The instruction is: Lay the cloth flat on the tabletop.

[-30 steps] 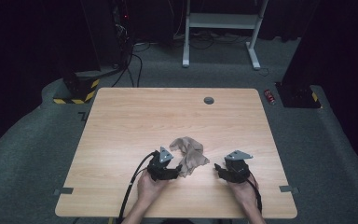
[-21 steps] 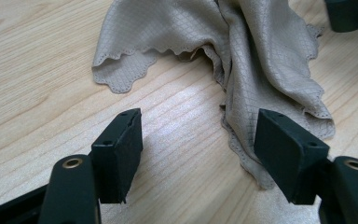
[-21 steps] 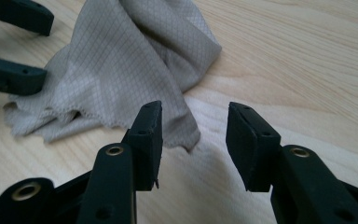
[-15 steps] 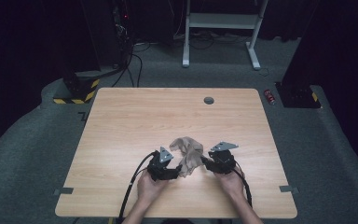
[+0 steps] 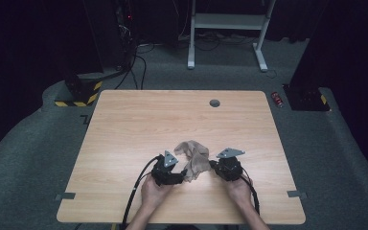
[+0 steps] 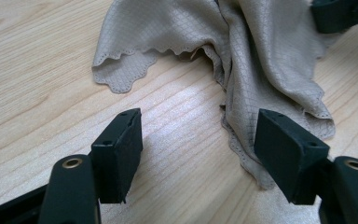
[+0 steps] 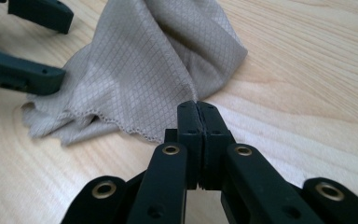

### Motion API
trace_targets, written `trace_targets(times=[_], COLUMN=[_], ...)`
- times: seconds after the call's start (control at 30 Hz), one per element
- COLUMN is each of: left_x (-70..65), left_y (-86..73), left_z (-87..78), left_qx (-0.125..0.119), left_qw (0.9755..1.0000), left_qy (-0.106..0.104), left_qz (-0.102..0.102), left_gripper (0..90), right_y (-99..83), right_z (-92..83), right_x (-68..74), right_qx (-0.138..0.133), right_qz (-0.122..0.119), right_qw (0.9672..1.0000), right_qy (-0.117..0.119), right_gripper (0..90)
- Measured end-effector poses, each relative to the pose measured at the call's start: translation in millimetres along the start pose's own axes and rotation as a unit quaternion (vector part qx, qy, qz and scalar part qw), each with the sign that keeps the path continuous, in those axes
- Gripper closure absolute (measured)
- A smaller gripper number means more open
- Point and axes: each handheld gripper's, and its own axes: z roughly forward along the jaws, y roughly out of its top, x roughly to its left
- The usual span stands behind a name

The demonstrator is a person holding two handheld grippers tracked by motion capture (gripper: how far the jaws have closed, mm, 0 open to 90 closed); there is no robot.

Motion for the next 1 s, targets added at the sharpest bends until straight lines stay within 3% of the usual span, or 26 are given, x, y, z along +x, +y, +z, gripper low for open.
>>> trace_targets(times=[0.43, 0.7, 0.87, 1.0], left_x=[0.0, 0.8, 4.0, 2.9], left_y=[0.0, -0.4, -1.3, -1.1], left_z=[0.1, -0.5, -1.8, -1.5], left_qx=[-0.001, -0.001, -0.005, -0.003], left_qw=[1.0, 1.0, 0.9998, 0.9999], left_qy=[-0.002, -0.005, -0.013, -0.005], left_qz=[-0.001, -0.004, -0.018, -0.013], left_gripper=[32.3, 31.7, 32.4, 33.0], right_y=[-28.6, -39.6, -46.2, -48.8], right_z=[-35.4, -40.0, -45.9, -50.2], right_x=[-11.6, -4.6, -7.7, -11.6], right_qx=[-0.001, 0.009, 0.002, 0.001], right_qz=[0.019, 0.006, 0.024, 0.028], right_qw=[0.9994, 0.9991, 0.9986, 0.9983], right_qy=[-0.03, -0.04, -0.048, -0.052], right_gripper=[88.8, 88.8, 88.7, 88.6])
